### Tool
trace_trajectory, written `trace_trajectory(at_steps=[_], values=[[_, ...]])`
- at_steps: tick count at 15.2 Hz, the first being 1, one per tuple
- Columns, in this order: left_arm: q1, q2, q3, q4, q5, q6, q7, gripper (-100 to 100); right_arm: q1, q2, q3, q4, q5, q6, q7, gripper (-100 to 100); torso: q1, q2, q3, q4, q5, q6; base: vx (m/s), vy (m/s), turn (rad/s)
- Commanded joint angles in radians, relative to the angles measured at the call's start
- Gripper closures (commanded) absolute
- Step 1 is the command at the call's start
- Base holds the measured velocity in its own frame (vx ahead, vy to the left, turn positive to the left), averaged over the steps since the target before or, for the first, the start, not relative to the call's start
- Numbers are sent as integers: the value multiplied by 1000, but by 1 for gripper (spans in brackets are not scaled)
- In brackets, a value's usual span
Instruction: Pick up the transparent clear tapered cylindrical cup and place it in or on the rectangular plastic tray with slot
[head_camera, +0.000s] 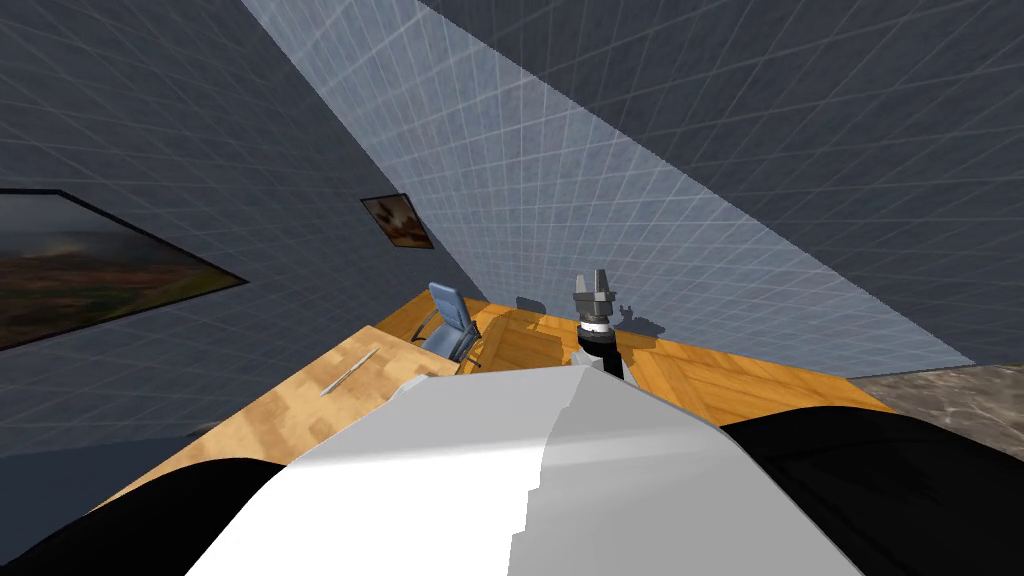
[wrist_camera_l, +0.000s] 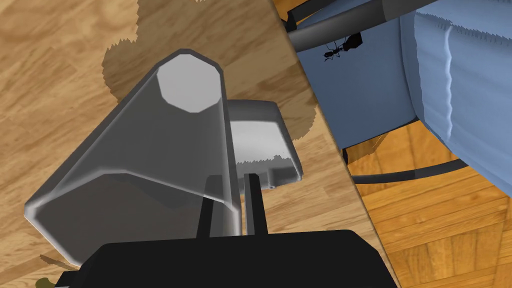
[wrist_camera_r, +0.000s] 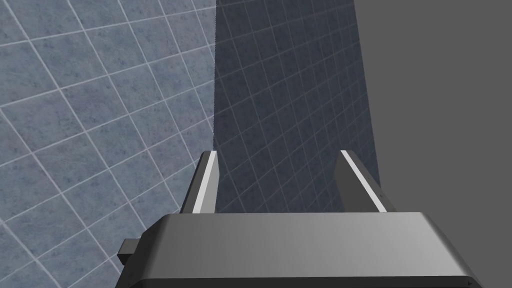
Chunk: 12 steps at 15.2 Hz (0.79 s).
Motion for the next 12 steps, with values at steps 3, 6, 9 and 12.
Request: trace_trajectory(at_steps=[3,6,9,12], values=[[68,27,79,54,69,24,-52,100,0,0,0,0,0,0,0,0,0,0,0,0,0,0,18,2,-84],[109,43,125,90,112,37,-83,100,0,0,0,0,0,0,0,0,1,0,0,0,0,0,13,12,-70],[148,59,168,125,154,51,-111,100,0,0,0,0,0,0,0,0,2,0,0,-1,0,0,10,23,-76],[200,83,224,175,214,72,-148,100,0,0,0,0,0,0,0,0,2,0,0,0,-1,0,10,28,-82]])
